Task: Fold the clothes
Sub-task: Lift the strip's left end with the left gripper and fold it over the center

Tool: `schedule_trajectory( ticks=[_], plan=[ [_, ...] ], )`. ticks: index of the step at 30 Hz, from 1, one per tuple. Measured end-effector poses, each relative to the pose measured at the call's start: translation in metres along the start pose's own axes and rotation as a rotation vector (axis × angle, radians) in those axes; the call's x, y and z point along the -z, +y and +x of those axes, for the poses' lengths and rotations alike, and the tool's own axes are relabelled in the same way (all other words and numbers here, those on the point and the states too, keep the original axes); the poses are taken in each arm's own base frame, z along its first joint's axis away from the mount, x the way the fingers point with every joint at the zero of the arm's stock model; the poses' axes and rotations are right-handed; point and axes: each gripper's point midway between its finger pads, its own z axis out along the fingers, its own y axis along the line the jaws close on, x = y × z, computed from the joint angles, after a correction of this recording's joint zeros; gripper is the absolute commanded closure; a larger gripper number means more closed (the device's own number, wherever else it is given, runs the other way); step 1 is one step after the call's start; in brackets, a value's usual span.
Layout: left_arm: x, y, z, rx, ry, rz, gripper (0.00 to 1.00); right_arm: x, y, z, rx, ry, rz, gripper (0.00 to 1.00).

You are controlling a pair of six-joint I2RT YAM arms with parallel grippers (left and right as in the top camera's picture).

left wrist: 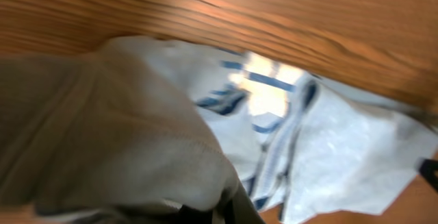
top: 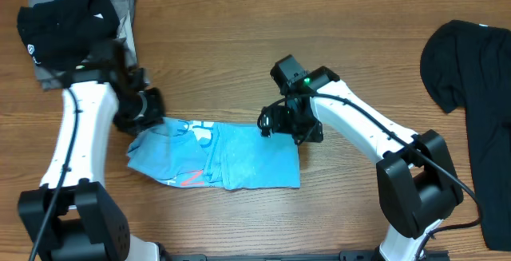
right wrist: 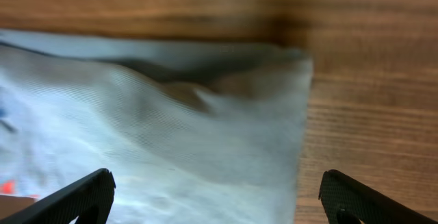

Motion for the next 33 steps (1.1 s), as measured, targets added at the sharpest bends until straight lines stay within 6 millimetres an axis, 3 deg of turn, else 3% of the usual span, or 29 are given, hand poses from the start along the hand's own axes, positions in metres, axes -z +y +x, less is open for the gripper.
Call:
schedule_trajectory(
  ticks=[6, 18, 24, 33],
  plan=[
    [-0.011, -0.050, 0.019, -0.110, 0.035, 0.007, 0.96, -0.014, -0.012, 0.009, -0.023, 0.040, 0.002, 0.00],
    [-0.028, -0.141, 0.056, -0.292, 0.023, 0.059, 0.96, -0.018, -0.006, 0.006, -0.024, 0.034, -0.048, 0.00],
    [-0.032, -0.165, 0.065, -0.320, 0.005, 0.087, 0.96, -0.018, -0.006, 0.006, -0.024, 0.032, -0.050, 0.00],
    [-0.032, -0.181, 0.074, -0.317, 0.015, 0.128, 0.96, -0.018, -0.006, 0.005, -0.023, 0.028, -0.051, 0.00]
  ],
)
